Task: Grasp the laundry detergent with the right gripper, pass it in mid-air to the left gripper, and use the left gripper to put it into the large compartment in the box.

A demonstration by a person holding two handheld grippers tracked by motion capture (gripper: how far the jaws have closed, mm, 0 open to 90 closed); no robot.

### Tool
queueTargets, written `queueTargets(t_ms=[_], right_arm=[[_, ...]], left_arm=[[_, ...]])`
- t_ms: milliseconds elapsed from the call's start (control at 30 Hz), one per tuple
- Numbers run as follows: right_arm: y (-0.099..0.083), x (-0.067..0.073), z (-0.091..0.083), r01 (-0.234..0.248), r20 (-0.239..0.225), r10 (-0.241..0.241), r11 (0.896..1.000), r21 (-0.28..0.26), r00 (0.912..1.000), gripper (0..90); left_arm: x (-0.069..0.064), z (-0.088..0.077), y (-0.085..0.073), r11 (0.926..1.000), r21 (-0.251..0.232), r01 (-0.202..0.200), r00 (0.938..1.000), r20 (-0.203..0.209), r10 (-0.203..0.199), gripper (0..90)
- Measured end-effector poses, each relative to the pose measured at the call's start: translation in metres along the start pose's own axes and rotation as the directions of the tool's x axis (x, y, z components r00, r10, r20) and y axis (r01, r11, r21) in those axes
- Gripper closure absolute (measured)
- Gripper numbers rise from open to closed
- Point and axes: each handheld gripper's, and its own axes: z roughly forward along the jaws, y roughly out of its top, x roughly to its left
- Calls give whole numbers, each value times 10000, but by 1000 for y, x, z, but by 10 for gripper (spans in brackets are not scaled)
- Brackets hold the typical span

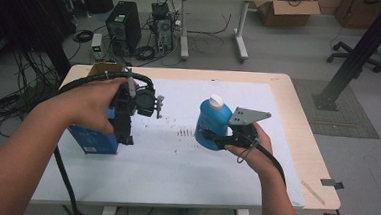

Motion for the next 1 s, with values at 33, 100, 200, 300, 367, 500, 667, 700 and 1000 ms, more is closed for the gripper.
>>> queueTargets(t_ms=[33, 100, 200, 300, 367, 500, 667, 700, 1000], right_arm=[[2, 0, -3, 73, -152, -73, 10000, -1, 9999, 448], [6, 2, -7, 200, -476, -197, 9998, 59, 9987, 447], [10, 5, -11, 467, -941, -443, 9986, 233, 9946, 447], [11, 9, -12, 736, -1455, -663, 9963, 451, 9871, 447], [12, 12, -11, 875, -1749, -768, 9947, 545, 9816, 446], [13, 16, -8, 1111, -2152, -958, 9920, 602, 9719, 446], [13, 21, -1, 1185, -2627, -1045, 9922, 383, 9592, 446], [13, 23, 1, 1195, -2682, -1056, 9922, 361, 9576, 446], [15, 31, 20, 1362, -3252, -1168, 9900, 374, 9384, 446]], left_arm=[[0, -1, 1, 10000, -18, 28, 10000, 21, -28, 9], [0, -3, 3, 10000, -3, -61, 10000, 3, 61, 9], [1, -5, 6, 10000, 11, -78, 10000, 2, 78, 8], [1, -7, 10, 10000, 30, -83, 10000, 4, 83, 8], [1, -9, 13, 9999, 40, -134, 9999, -14, 134, 8], [1, -13, 19, 9998, -16, -182, 9998, -28, 182, 8], [1, -18, 26, 9996, -22, -275, 9996, -25, 275, 8], [0, -19, 28, 9997, -7, -261, 9997, -7, 261, 8], [-4, -25, 38, 9990, -14, -438, 9990, 22, 438, 7]])
